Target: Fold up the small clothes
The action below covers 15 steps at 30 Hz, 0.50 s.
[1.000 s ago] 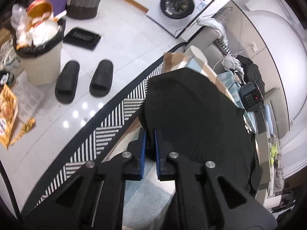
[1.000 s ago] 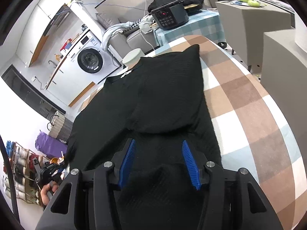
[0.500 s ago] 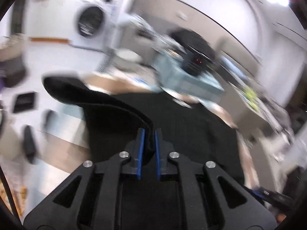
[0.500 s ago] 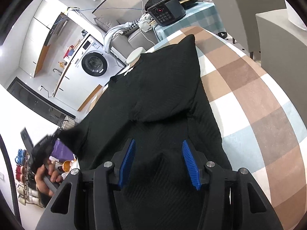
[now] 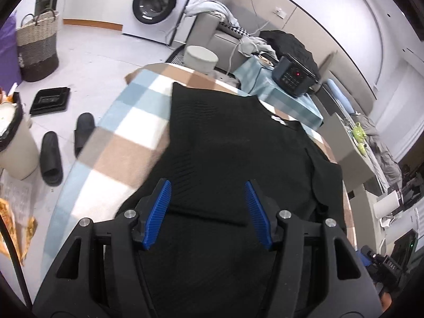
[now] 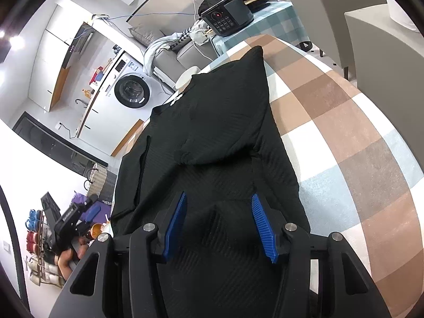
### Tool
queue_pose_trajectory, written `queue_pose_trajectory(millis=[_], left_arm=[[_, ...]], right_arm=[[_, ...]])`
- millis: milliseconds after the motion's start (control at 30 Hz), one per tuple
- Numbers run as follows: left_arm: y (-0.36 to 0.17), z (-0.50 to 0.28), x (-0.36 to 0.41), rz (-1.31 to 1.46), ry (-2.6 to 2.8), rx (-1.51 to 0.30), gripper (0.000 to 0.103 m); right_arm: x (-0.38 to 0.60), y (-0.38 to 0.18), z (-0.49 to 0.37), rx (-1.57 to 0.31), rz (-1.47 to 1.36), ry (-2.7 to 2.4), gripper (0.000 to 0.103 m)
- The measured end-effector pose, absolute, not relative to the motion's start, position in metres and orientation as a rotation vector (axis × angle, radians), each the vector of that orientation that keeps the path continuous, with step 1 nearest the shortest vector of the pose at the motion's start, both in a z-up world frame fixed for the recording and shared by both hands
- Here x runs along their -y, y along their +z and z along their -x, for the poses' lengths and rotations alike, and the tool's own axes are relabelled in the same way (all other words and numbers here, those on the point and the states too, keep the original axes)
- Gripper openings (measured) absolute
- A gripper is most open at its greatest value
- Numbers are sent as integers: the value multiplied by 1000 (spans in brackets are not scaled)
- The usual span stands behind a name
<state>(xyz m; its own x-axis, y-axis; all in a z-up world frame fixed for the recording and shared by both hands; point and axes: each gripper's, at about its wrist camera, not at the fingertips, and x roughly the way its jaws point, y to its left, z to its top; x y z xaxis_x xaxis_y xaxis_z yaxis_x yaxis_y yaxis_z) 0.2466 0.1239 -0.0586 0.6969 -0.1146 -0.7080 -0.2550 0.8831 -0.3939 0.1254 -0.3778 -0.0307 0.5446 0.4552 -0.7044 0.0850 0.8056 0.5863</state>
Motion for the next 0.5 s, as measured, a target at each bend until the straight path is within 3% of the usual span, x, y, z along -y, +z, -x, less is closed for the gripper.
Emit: queue_pose_trajectory(millis=[133, 200, 333, 433, 500], left_arm=[[-60, -214, -128, 459, 109, -793, 57], [-54, -196, -128, 431, 120, -778, 64], [-44, -161, -129, 383, 139, -747, 83], [-40, -133, -127, 344, 134, -734, 89], [-42, -113, -127, 305, 141, -740, 91]], right_arm=[[381, -28, -121, -977, -614, 227, 56], [384, -25, -118, -970, -607, 224, 56], [389, -18, -106, -950, -546, 211, 68], [396, -15, -93, -947, -468, 186, 81], [402, -16, -83, -949, -448, 189, 84]])
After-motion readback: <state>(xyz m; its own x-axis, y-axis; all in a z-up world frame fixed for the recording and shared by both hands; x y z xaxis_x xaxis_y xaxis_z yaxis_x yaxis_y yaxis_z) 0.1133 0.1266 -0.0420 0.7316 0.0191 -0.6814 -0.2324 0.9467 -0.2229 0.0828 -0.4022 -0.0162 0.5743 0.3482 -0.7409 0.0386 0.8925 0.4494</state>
